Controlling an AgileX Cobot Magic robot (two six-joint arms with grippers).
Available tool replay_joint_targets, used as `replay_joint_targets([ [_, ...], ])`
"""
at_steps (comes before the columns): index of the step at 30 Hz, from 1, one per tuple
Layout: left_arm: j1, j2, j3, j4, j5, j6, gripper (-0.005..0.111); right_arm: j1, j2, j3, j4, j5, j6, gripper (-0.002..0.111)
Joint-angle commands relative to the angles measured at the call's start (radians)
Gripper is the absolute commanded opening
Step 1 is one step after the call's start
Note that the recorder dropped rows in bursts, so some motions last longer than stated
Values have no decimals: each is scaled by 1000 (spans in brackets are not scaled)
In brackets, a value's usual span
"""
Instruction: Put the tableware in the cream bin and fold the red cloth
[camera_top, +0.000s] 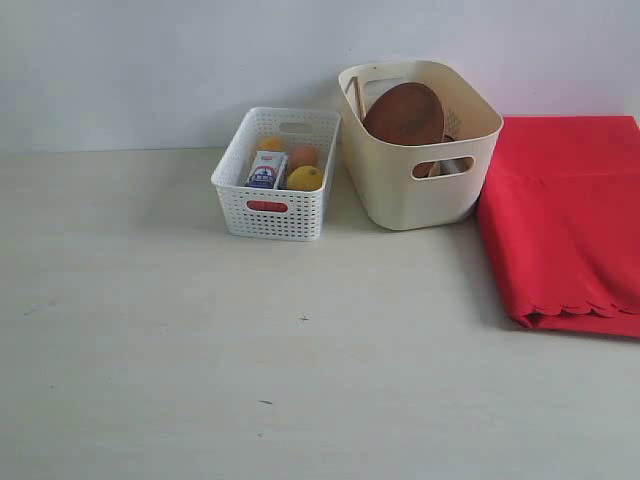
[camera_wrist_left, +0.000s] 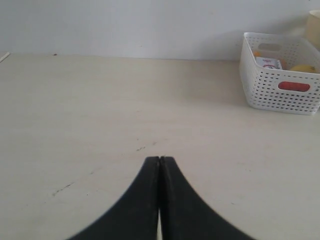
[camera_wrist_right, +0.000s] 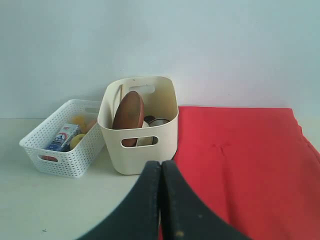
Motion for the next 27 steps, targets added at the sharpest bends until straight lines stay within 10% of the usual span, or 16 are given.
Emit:
replay_joint_targets([
  [1, 16, -5, 3, -7, 1, -16, 0, 3, -5, 4, 0, -9, -1, 0],
  [27, 16, -5, 3, -26, 5, -95, 0, 3, -5, 4, 0, -9, -1, 0],
])
